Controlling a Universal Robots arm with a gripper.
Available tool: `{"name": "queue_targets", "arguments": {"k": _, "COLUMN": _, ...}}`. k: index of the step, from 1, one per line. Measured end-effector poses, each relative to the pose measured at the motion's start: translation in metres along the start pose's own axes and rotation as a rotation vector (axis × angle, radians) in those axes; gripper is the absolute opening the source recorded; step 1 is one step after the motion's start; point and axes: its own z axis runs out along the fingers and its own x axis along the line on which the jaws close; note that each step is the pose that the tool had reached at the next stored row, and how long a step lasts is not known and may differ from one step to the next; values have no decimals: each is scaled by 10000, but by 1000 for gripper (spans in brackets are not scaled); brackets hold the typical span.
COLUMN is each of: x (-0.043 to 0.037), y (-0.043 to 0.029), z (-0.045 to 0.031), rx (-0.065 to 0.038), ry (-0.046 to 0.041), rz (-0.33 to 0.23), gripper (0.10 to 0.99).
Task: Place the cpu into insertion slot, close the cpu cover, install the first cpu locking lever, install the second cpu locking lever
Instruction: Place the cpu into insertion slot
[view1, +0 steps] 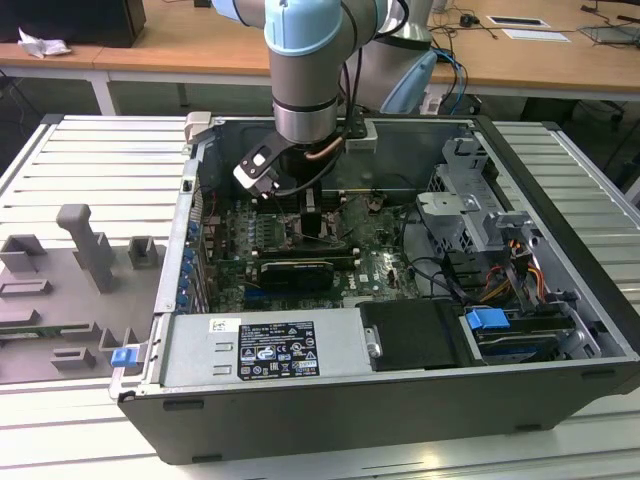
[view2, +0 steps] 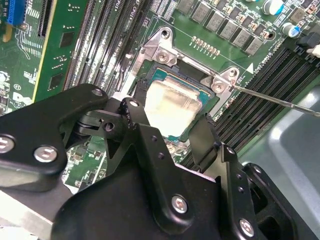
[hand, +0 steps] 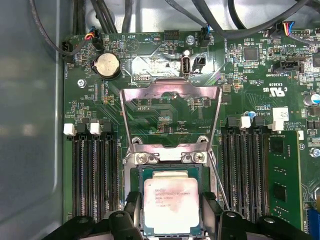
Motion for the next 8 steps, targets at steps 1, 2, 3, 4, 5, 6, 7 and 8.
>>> {"name": "queue_targets", "arguments": {"k": 1, "x": 0, "y": 0, "z": -7, "rx": 0, "ry": 0, "rz": 0, "gripper": 604}}
{"name": "queue_targets", "arguments": {"k": 2, "x": 0, "y": 1, "z": -12, "rx": 0, "ry": 1, "rz": 1, "gripper": 604}}
{"name": "queue_targets", "arguments": {"k": 3, "x": 0, "y": 2, "z": -22, "rx": 0, "ry": 0, "rz": 0, "gripper": 604}}
{"name": "queue_targets", "arguments": {"k": 4, "x": 0, "y": 2, "z": -32, "rx": 1, "ry": -1, "rz": 0, "gripper": 604}}
{"name": "queue_targets", "arguments": {"k": 5, "x": 1, "y": 4, "z": -55, "rx": 0, "ry": 0, "rz": 0, "gripper": 604}}
{"name": "queue_targets", "arguments": {"k": 6, "x": 1, "y": 6, "z": -71, "rx": 0, "ry": 1, "rz": 0, "gripper": 604}}
{"name": "queue_targets", "arguments": {"k": 7, "x": 2, "y": 7, "z": -87, "rx": 0, "ry": 1, "rz": 0, "gripper": 604}}
{"name": "queue_targets", "arguments": {"k": 8, "x": 2, "y": 9, "z": -119, "rx": 1, "ry": -1, "rz": 0, "gripper": 604}}
